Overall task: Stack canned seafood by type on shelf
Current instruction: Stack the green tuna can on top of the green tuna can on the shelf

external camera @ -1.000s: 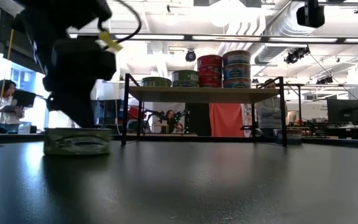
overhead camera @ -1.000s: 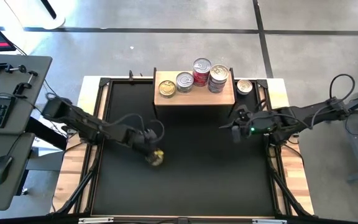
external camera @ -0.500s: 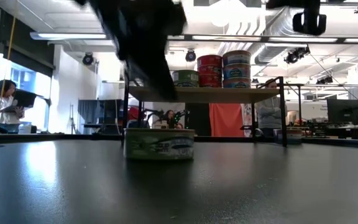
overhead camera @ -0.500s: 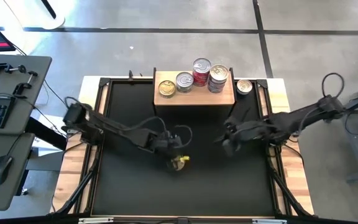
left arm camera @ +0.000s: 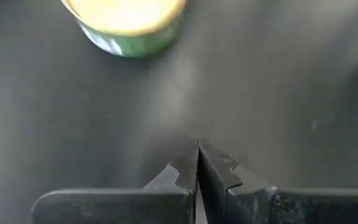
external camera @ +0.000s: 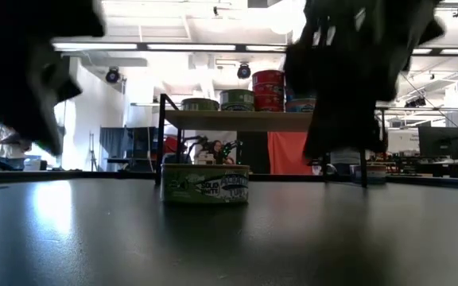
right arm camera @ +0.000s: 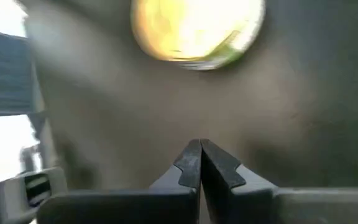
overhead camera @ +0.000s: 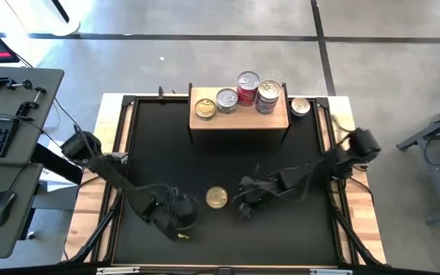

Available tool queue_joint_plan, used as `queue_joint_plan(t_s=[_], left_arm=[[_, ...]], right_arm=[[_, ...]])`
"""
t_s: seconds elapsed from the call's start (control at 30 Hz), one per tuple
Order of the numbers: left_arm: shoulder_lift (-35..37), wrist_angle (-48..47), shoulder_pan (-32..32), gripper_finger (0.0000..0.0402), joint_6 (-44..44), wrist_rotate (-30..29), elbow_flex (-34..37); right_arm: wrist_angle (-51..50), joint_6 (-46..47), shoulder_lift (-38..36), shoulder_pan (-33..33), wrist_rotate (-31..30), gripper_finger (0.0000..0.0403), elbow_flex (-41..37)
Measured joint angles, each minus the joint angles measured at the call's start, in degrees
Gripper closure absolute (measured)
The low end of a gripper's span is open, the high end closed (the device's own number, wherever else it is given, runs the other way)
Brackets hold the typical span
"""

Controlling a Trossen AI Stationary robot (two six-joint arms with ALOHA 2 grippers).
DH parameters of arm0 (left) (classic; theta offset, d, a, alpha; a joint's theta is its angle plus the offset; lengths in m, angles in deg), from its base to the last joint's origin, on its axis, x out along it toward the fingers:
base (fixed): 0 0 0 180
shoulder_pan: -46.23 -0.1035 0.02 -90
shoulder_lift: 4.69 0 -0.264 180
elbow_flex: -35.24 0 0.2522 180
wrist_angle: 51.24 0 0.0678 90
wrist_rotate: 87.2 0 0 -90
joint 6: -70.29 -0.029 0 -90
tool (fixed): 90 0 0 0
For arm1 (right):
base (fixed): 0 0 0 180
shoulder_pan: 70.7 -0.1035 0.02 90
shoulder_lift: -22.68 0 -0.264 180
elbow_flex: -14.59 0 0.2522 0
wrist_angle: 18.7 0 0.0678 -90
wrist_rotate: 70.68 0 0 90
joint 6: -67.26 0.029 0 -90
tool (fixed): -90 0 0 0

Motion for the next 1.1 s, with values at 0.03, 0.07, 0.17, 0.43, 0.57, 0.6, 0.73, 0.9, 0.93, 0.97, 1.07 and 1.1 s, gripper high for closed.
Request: queue_joint_plan(t_s=[0.03, 0.07, 0.17, 0.43, 0.57, 0.6, 0.73, 0.9, 0.93, 0.97, 1.07, 1.1], left_arm=[[-1.1, -0.6, 0.8, 0.0401, -0.1, -0.2, 0.0], [-2.4, -2.3, 1.1, 0.0401, -0.8, -0.6, 0.0], [-5.8, -5.0, 0.1, 0.0401, -5.8, -3.4, -0.3], [-6.4, 4.5, -6.6, 0.0401, -21.1, -2.0, 0.0], [-6.2, 13.1, -8.2, 0.0401, -29.1, -0.2, -0.1], [-6.2, 13.5, -8.4, 0.0401, -30.3, -0.2, -0.1], [-6.2, 14.3, -9.1, 0.0401, -32.3, -3.0, 0.1], [-6.5, 14.5, -9.9, 0.0401, -36.8, -2.5, 0.0], [-6.6, 14.1, -10.0, 0.0401, -37.3, -2.2, 0.0], [-6.6, 13.3, -10.0, 0.0401, -37.2, -2.2, 0.0], [-6.2, 11.5, -9.9, 0.0401, -35.8, -2.5, 0.1], [-5.6, 10.4, -9.6, 0.0401, -35.2, -3.5, 0.1]], right_arm=[[0.7, 0.4, 2.1, 0.6, -0.3, 0.0403, 0.0], [1.4, 1.2, 4.1, 1.0, -1.3, 0.0403, 0.0], [2.4, 0.6, 7.7, 2.2, -4.0, 0.0403, 0.6], [-7.1, -2.8, 12.8, 3.7, -9.9, 0.0403, 10.3], [-13.4, -3.0, 14.0, 4.5, -12.0, 0.0403, 14.5], [-13.7, -3.1, 14.1, 4.5, -13.0, 0.0403, 15.1], [-14.2, -2.1, 14.1, 4.6, -13.4, 0.0403, 17.0], [-14.2, 0.3, 14.1, 4.6, -12.2, 0.0403, 17.2], [-14.3, 1.0, 14.1, 4.6, -11.6, 0.0403, 17.2], [-14.5, 1.6, 14.1, 4.7, -10.9, 0.0403, 17.3], [-15.3, 1.9, 14.1, 4.4, -10.6, 0.0403, 17.3], [-15.1, 1.7, 14.1, 4.4, -10.6, 0.0403, 17.3]])
